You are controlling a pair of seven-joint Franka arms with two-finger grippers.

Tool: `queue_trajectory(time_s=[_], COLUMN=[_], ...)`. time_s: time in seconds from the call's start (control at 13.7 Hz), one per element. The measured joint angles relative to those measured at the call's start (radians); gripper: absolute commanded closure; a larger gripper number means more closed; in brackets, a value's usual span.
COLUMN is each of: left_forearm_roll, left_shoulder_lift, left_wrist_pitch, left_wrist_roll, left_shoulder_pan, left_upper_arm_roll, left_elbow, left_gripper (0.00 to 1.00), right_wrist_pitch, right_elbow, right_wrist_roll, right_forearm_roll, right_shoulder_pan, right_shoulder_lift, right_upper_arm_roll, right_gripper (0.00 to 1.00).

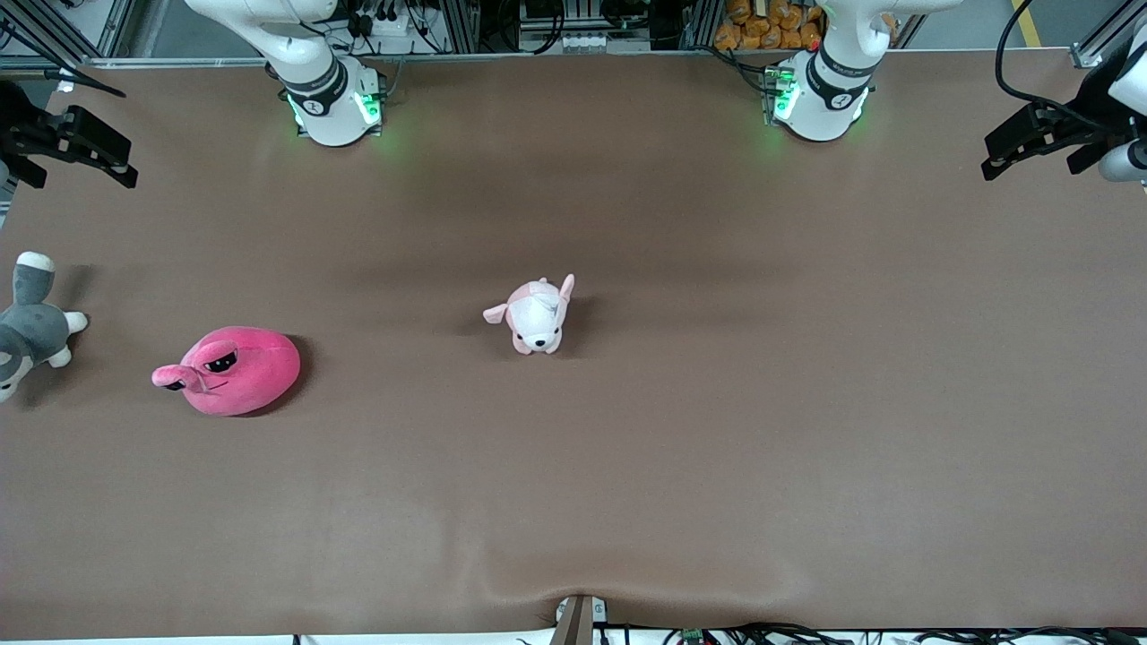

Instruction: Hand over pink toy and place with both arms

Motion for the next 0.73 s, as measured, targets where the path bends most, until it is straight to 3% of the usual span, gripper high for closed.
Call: queue_trajectory(time_s=[0.73], left_forearm_roll=[0.0], left_shoulder_lift=[0.001], left_wrist_pitch=[-0.035], left_wrist_roll=[0.0], left_shoulder_pan=[0.0], left_upper_arm_roll=[0.0], left_elbow=[0.0], left_gripper=[0.0], right_wrist_pitch=[-0.002], right_elbow=[0.0], right_wrist_roll=[0.0], right_forearm_roll=[0.0], right_shoulder_pan=[-0.002], right_shoulder_lift=[0.004], right_upper_arm_roll=[-0.006], right_gripper=[0.0])
